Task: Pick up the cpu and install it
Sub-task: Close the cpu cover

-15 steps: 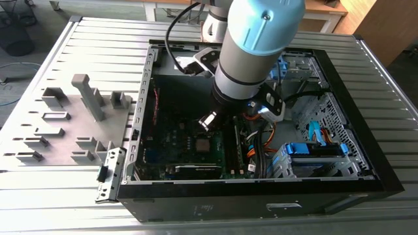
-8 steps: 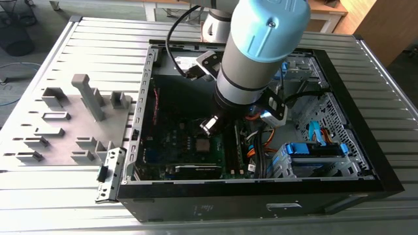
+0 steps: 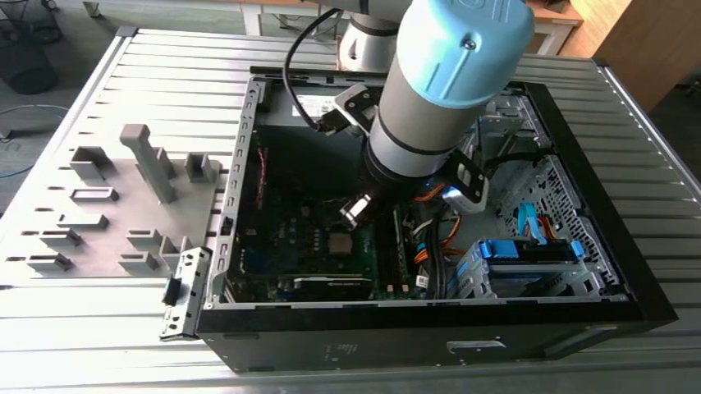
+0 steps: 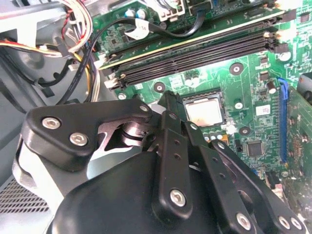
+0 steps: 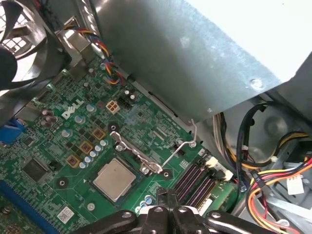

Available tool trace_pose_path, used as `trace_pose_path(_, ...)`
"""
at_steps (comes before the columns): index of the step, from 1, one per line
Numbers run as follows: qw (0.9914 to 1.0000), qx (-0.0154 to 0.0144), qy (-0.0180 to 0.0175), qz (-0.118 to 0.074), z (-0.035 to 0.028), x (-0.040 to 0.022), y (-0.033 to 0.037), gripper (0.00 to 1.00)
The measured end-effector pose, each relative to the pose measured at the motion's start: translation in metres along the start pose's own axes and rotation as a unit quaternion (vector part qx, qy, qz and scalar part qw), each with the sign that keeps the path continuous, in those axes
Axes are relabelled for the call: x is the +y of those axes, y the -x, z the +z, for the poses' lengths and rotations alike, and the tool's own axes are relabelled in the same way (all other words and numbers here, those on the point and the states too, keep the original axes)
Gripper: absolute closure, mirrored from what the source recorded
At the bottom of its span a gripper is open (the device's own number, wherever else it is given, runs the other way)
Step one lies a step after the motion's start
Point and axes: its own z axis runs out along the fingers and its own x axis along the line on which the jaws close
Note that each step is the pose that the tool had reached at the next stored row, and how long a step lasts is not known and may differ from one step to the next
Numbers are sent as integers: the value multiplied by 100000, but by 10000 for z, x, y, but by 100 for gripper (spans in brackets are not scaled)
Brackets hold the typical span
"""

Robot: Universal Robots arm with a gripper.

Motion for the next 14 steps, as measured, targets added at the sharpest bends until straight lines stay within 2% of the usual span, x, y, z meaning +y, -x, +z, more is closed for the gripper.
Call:
trace_pose_path(4, 100000, -130, 158, -9, -35, 5, 5, 89)
trace_pose_path(11, 99998, -350, 423, -21, -156, 25, 20, 89)
trace_pose_path(14, 99998, -387, 464, -31, -172, 23, 27, 89)
